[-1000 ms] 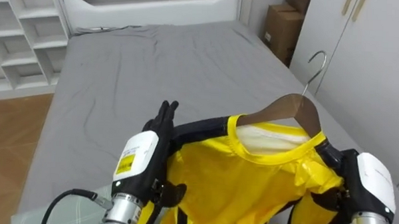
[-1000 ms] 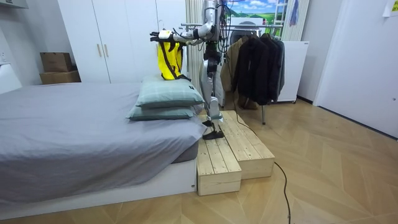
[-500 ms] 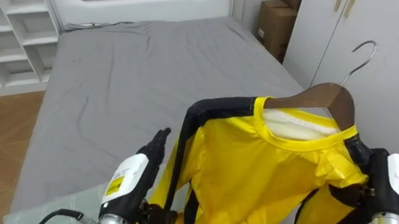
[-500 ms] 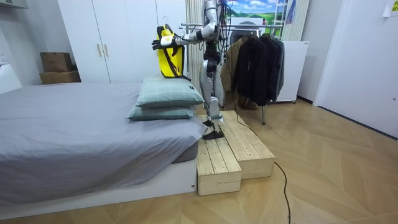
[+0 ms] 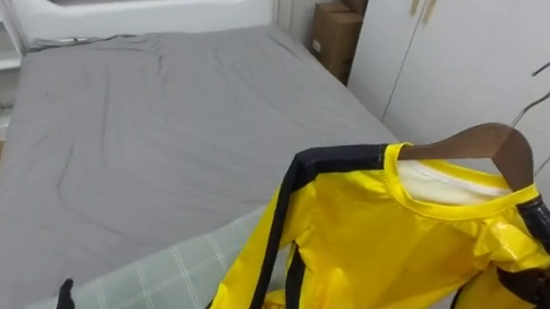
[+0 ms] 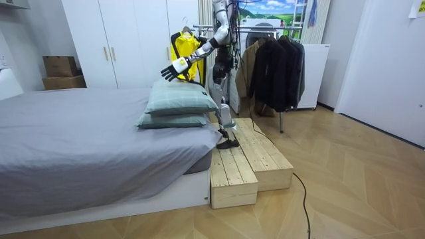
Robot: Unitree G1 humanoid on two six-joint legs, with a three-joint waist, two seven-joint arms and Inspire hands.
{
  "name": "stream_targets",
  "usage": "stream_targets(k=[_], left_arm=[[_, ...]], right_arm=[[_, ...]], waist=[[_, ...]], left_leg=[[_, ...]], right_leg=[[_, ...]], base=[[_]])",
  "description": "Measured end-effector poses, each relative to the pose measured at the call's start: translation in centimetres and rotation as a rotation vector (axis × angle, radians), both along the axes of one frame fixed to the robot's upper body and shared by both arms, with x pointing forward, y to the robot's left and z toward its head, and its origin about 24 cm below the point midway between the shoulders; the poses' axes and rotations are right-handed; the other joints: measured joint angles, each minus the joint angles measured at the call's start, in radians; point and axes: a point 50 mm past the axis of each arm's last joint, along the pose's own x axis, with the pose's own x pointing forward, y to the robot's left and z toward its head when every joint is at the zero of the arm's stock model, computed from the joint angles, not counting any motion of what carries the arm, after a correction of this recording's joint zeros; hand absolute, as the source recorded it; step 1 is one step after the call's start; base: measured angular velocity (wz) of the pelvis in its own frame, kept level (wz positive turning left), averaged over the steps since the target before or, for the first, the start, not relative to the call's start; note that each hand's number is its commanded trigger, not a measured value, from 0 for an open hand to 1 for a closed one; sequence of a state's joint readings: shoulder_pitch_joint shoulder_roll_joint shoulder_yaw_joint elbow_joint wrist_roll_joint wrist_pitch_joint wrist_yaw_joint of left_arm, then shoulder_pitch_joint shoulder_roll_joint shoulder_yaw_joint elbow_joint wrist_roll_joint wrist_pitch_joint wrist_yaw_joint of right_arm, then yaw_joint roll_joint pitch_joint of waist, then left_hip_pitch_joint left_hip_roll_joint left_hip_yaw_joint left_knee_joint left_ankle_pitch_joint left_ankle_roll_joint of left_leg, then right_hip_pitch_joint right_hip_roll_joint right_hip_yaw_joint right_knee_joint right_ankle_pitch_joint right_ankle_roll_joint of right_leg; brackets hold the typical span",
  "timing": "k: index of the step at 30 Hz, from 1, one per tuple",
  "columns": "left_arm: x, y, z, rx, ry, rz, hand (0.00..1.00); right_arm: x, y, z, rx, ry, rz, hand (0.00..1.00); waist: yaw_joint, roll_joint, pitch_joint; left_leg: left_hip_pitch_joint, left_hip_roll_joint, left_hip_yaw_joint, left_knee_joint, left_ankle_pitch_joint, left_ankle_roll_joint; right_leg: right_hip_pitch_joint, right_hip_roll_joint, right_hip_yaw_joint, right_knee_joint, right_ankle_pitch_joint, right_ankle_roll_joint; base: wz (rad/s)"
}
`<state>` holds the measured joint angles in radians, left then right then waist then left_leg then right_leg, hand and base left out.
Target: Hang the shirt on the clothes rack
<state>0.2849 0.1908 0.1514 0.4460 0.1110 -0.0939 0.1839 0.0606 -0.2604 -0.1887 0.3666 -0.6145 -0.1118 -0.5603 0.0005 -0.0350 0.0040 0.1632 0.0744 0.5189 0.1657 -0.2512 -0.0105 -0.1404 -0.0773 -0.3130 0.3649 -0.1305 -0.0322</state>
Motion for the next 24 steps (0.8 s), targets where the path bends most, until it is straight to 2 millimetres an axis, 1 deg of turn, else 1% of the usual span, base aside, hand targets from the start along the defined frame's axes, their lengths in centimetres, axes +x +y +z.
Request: stream_targets(k=[1, 2, 3, 6, 7, 8, 9, 10, 11, 12, 13, 14, 15, 16, 17, 18, 19, 20, 21, 22, 23, 24], left_arm=[[-0.2, 0.1, -0.5, -0.008, 0.025, 0.008, 0.00], [-0.4, 0.1, -1.1, -0.019, 0.053, 0.012, 0.00], [-0.5, 0.0, -1.3, -0.027, 0.066, 0.010, 0.00], [-1.6, -0.8, -2.6, -0.061, 0.134, 0.008, 0.00], [-2.1, -1.1, -3.2, -0.070, 0.170, 0.004, 0.00], [-2.6, -1.3, -3.7, -0.078, 0.204, 0.005, 0.00], [-2.8, -1.3, -3.9, -0.080, 0.217, 0.008, 0.00], [-3.2, -1.2, -4.0, -0.074, 0.236, 0.017, 0.00], [-3.8, -0.6, -4.1, -0.060, 0.257, 0.041, 0.00], [-4.1, -0.3, -4.2, -0.050, 0.270, 0.056, 0.00], [-4.9, 0.4, -4.2, -0.034, 0.294, 0.084, 0.00], [-5.9, 0.6, -4.5, -0.025, 0.325, 0.107, 0.00], [-6.4, 0.7, -4.6, -0.021, 0.342, 0.118, 0.00], [-7.2, 0.8, -4.9, -0.014, 0.377, 0.137, 0.00], [-7.3, 0.8, -5.0, -0.008, 0.388, 0.145, 0.00], [-7.2, 0.8, -5.0, -0.008, 0.386, 0.144, 0.00], [-6.9, 0.6, -4.9, -0.011, 0.374, 0.140, 0.00], [-6.3, 0.3, -4.7, -0.018, 0.347, 0.128, 0.00], [-5.8, 0.0, -4.6, -0.019, 0.334, 0.111, 0.00], [-4.6, -1.2, -4.5, -0.034, 0.298, 0.047, 0.00], [-2.9, -2.7, -4.4, -0.052, 0.256, -0.022, 0.00], [-2.1, -3.6, -4.2, -0.064, 0.229, -0.056, 0.00]], right_arm=[[0.0, 0.1, 0.0, -0.014, 0.000, 0.011, 1.00], [0.1, 0.2, 0.2, -0.029, -0.003, 0.022, 1.00], [0.1, 0.3, 0.3, -0.038, -0.007, 0.027, 1.00], [-0.1, 0.9, 1.0, -0.074, -0.029, 0.070, 1.00], [-0.1, 1.3, 1.1, -0.090, -0.027, 0.095, 1.00], [0.0, 1.7, 1.4, -0.109, -0.036, 0.117, 1.00], [0.1, 1.9, 1.5, -0.120, -0.041, 0.129, 1.00], [0.1, 2.2, 1.9, -0.150, -0.048, 0.154, 1.00], [0.1, 2.7, 2.2, -0.177, -0.053, 0.180, 1.00], [0.2, 2.9, 2.2, -0.187, -0.055, 0.192, 1.00], [0.1, 3.4, 2.0, -0.194, -0.046, 0.206, 1.00], [0.1, 3.8, 1.8, -0.195, -0.030, 0.231, 1.00], [0.1, 4.0, 1.7, -0.197, -0.022, 0.242, 1.00], [0.0, 4.4, 1.4, -0.211, -0.002, 0.265, 1.00], [-0.2, 4.6, 1.1, -0.224, 0.015, 0.276, 1.00], [-0.3, 4.6, 1.0, -0.229, 0.023, 0.278, 1.00], [-0.3, 4.8, 0.9, -0.238, 0.034, 0.288, 1.00], [-0.3, 5.1, 1.0, -0.239, 0.033, 0.304, 1.00], [-0.2, 5.3, 1.0, -0.240, 0.031, 0.312, 1.00], [-0.2, 5.8, 1.1, -0.241, 0.022, 0.330, 1.00], [-0.1, 6.2, 1.4, -0.245, 0.010, 0.350, 1.00], [0.0, 6.5, 1.4, -0.244, 0.004, 0.362, 1.00]], waist=[[-0.008, 0.002, 0.0006], [-0.024, 0.002, 0.0011], [-0.030, 0.002, 0.0012], [-0.044, 0.002, 0.0040], [-0.043, -0.001, 0.0072], [-0.045, -0.003, 0.0081], [-0.045, -0.003, 0.0082], [-0.044, -0.005, 0.0079], [-0.043, -0.010, 0.0059], [-0.045, -0.010, 0.0063], [-0.046, -0.023, 0.0061], [-0.045, -0.020, 0.0071], [-0.045, -0.017, 0.0086], [-0.049, -0.019, 0.0114], [-0.055, -0.020, 0.0136], [-0.059, -0.020, 0.0134], [-0.062, -0.023, 0.0148], [-0.063, -0.030, 0.0162], [-0.065, -0.033, 0.0166], [-0.076, -0.035, 0.0144], [-0.073, -0.036, 0.0104], [-0.068, -0.036, 0.0066]], left_leg=[[0.005, 0.001, 0.005, 0.001, -0.004, -0.001], [0.005, 0.001, 0.007, 0.002, -0.006, -0.002], [0.006, 0.002, 0.012, 0.003, -0.007, -0.002], [0.015, 0.015, 0.049, 0.023, -0.025, -0.007], [0.026, 0.026, 0.077, 0.042, -0.041, -0.015], [0.024, 0.043, 0.106, 0.071, -0.063, -0.024], [0.024, 0.053, 0.125, 0.087, -0.075, -0.029], [0.026, 0.074, 0.164, 0.125, -0.096, -0.041], [0.033, 0.089, 0.202, 0.169, -0.110, -0.057], [0.033, 0.102, 0.215, 0.202, -0.119, -0.062], [0.022, 0.121, 0.218, 0.296, -0.122, -0.062], [0.000, 0.153, 0.180, 0.412, -0.112, -0.046], [-0.015, 0.163, 0.148, 0.466, -0.098, -0.037], [-0.054, 0.166, 0.075, 0.549, -0.058, -0.027], [-0.085, 0.154, -0.001, 0.573, -0.056, -0.025], [-0.095, 0.139, -0.032, 0.566, -0.064, -0.019], [-0.107, 0.107, -0.063, 0.525, -0.081, -0.016], [-0.117, 0.068, -0.102, 0.468, -0.088, -0.016], [-0.121, 0.048, -0.127, 0.438, -0.089, -0.016], [-0.130, 0.008, -0.178, 0.367, -0.088, -0.015], [-0.135, -0.040, -0.232, 0.278, -0.086, -0.011], [-0.135, -0.063, -0.260, 0.229, -0.082, -0.007]], right_leg=[[0.004, 0.003, 0.002, -0.001, -0.001, -0.001], [0.003, 0.004, 0.003, 0.000, -0.001, -0.002], [0.002, 0.005, 0.005, 0.000, -0.001, -0.002], [-0.002, 0.017, 0.003, 0.009, -0.004, -0.009], [-0.006, 0.026, 0.001, 0.019, -0.011, -0.020], [-0.014, 0.034, 0.002, 0.034, -0.019, -0.032], [-0.019, 0.040, -0.003, 0.039, -0.023, -0.038], [-0.024, 0.052, -0.012, 0.058, -0.035, -0.056], [-0.035, 0.054, -0.035, 0.076, -0.053, -0.075], [-0.039, 0.056, -0.025, 0.087, -0.062, -0.083], [-0.046, 0.074, 0.022, 0.106, -0.078, -0.090], [-0.039, 0.100, 0.081, 0.108, -0.086, -0.094], [-0.034, 0.109, 0.103, 0.110, -0.088, -0.098], [-0.021, 0.123, 0.150, 0.112, -0.089, -0.103], [-0.018, 0.130, 0.187, 0.108, -0.090, -0.104], [-0.018, 0.133, 0.200, 0.105, -0.088, -0.102], [-0.025, 0.139, 0.240, 0.102, -0.083, -0.101], [-0.034, 0.152, 0.295, 0.098, -0.076, -0.107], [-0.036, 0.165, 0.335, 0.093, -0.068, -0.108], [-0.035, 0.192, 0.421, 0.071, -0.046, -0.104], [-0.033, 0.218, 0.517, 0.044, -0.017, -0.098], [-0.030, 0.232, 0.575, 0.026, 0.002, -0.096]], base=[[-0.18], [-0.12], [-0.11], [-0.33], [-0.63], [-0.75], [-0.86], [-1.02], [-1.05], [-1.03], [-1.06], [-1.07], [-1.14], [-1.01], [-0.93], [-0.78], [-0.77], [-0.76], [-0.63], [-0.57], [-0.66], [-0.98]])
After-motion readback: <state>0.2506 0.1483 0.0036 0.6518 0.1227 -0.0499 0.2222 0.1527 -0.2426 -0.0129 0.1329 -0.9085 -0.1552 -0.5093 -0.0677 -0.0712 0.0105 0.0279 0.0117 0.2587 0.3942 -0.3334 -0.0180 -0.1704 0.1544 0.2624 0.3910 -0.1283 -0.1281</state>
